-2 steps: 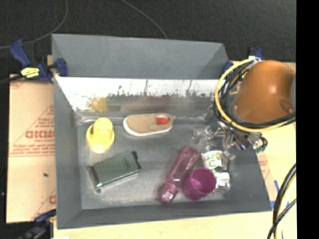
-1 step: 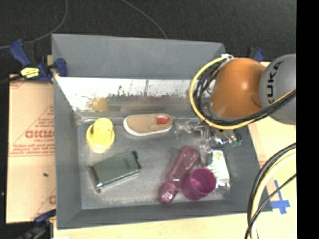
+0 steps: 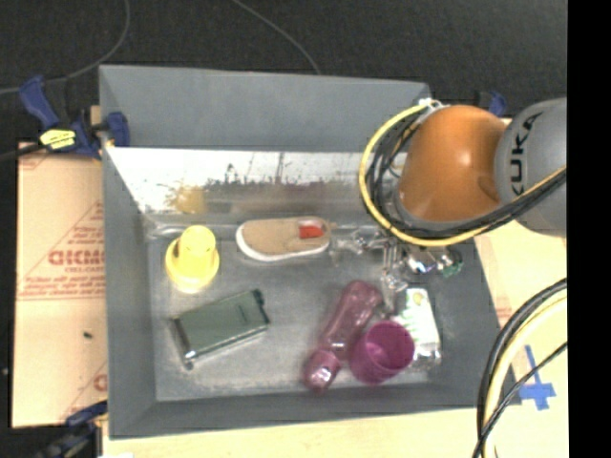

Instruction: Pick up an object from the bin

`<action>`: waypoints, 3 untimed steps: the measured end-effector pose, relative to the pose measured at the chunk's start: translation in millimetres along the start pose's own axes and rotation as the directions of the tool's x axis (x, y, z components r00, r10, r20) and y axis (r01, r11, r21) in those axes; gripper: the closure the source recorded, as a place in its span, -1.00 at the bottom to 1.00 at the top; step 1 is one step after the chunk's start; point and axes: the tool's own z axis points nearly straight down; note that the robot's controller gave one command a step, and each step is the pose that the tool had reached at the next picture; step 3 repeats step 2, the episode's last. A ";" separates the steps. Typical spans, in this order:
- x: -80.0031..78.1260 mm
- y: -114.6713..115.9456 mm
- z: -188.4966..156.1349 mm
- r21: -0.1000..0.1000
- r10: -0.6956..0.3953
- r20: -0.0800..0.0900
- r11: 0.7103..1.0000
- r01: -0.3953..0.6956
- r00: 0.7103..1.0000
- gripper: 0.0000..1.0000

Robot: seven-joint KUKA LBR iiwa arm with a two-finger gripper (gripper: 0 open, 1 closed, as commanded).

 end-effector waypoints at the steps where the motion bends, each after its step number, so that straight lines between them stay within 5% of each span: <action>1: 16.1 -25.1 49.0 0.003 0.134 0.009 0.991 -0.134 0.991 -1.00; 2: 20.7 41.7 64.1 0.007 0.012 0.018 1.000 -0.012 1.000 1.00; 3: 20.7 41.7 64.1 0.007 0.012 0.018 1.000 -0.012 1.000 1.00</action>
Offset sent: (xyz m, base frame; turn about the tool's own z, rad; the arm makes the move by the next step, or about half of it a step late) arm -0.0424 0.0265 -0.0674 0.0100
